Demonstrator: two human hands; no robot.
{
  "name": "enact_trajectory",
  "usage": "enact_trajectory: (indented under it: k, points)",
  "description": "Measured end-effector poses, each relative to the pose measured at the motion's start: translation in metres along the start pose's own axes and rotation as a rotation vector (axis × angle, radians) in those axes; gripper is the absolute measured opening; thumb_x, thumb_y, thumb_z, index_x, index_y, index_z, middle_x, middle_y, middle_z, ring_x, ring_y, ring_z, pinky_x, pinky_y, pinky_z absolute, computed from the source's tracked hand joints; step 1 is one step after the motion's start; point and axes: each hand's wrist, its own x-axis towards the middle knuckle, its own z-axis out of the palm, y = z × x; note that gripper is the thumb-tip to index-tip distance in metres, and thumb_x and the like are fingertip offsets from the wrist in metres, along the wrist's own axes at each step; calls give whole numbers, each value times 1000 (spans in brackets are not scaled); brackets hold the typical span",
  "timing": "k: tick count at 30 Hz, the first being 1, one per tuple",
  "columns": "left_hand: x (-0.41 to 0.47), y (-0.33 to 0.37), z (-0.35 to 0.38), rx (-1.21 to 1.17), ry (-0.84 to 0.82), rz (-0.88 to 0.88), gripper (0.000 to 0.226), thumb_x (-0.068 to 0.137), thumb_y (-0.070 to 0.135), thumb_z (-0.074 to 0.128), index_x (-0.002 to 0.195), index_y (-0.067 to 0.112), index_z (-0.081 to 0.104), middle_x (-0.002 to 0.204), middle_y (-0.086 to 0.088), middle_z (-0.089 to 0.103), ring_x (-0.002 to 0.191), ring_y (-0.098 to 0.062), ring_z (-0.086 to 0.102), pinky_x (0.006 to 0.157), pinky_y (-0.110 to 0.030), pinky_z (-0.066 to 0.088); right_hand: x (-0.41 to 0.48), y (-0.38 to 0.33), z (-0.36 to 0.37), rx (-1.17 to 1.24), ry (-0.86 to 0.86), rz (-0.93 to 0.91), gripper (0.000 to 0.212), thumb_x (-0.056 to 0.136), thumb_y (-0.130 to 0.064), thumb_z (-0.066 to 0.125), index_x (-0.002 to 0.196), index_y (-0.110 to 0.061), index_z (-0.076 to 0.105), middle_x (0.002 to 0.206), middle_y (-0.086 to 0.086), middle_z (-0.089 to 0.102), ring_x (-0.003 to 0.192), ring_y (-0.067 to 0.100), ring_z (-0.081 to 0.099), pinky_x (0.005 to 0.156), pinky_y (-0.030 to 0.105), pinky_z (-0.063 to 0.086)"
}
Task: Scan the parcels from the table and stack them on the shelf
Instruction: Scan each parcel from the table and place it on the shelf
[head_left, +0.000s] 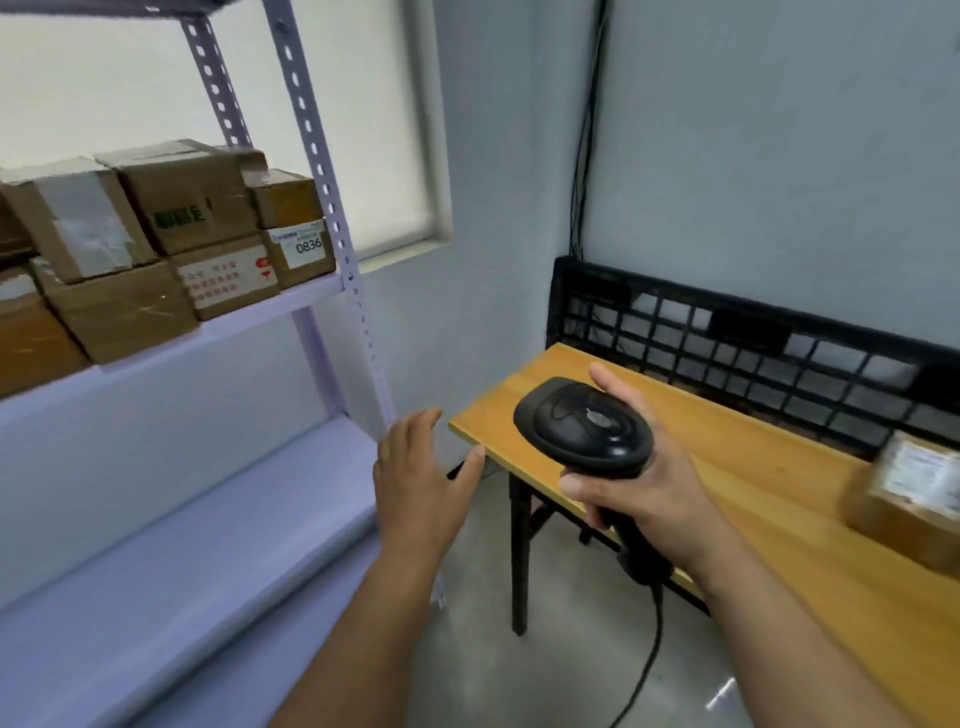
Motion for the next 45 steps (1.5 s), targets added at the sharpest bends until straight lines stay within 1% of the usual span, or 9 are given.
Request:
enact_trajectory:
  k: [6,10,14,21,29,32,36,39,45]
  points:
    - [-28,74,64,-19,-121,65,61,85,41,70,136,15,49,136,-6,49,127,-26,41,105,-39,33,-42,4,-87,7,90,15,99,64,-6,83,142,-46,36,94,6,66,53,22,58,48,30,49]
    - [-50,119,104,-54,-197,100,62,86,41,68,139,17,46,140,-5,46,131,-24,37,107,-37,30,-71,7,-139,2,181,18,98,64,-8,83,142,-44,36,112,12,65,55,21,58,48,34,50]
    - [-67,157,139,-87,-291,154,64,87,44,65,141,19,42,142,-2,44,132,-22,35,108,-37,32,-97,10,-184,-10,274,20,99,63,-12,86,144,-41,37,116,12,64,56,20,60,48,34,50]
    - [-77,207,198,-94,-450,238,66,89,47,61,145,21,38,147,0,39,137,-19,31,111,-35,28,-129,15,-242,-40,464,59,101,61,-8,82,147,-36,36,113,6,66,51,24,57,47,30,51]
    - [-72,260,280,-158,-632,277,63,94,42,56,148,18,34,148,-3,39,137,-20,32,110,-36,31,-144,25,-315,-77,636,130,98,62,-15,89,138,-51,40,118,7,65,53,33,58,50,35,53]
    - [-65,279,314,-167,-711,283,63,97,40,53,150,17,30,150,-3,37,138,-19,31,111,-34,30,-142,25,-342,-95,681,165,100,62,-12,85,141,-50,36,114,11,64,54,31,58,50,35,53]
    - [-54,297,358,-179,-822,238,62,99,40,48,152,16,27,152,-6,36,138,-22,34,112,-42,34,-136,27,-373,-121,728,186,100,62,-9,82,142,-48,36,117,9,64,53,30,57,51,33,54]
    - [-48,316,382,-256,-884,186,59,100,40,45,152,18,27,152,-7,36,137,-22,37,110,-47,38,-132,32,-394,-118,764,194,99,61,-11,82,142,-49,37,117,16,62,52,30,58,52,37,54]
    - [-44,374,397,-313,-930,270,74,92,59,49,153,26,22,155,-2,32,139,-20,35,109,-46,39,-127,42,-421,-116,837,199,98,60,-15,82,141,-49,39,116,13,64,51,30,58,52,41,54]
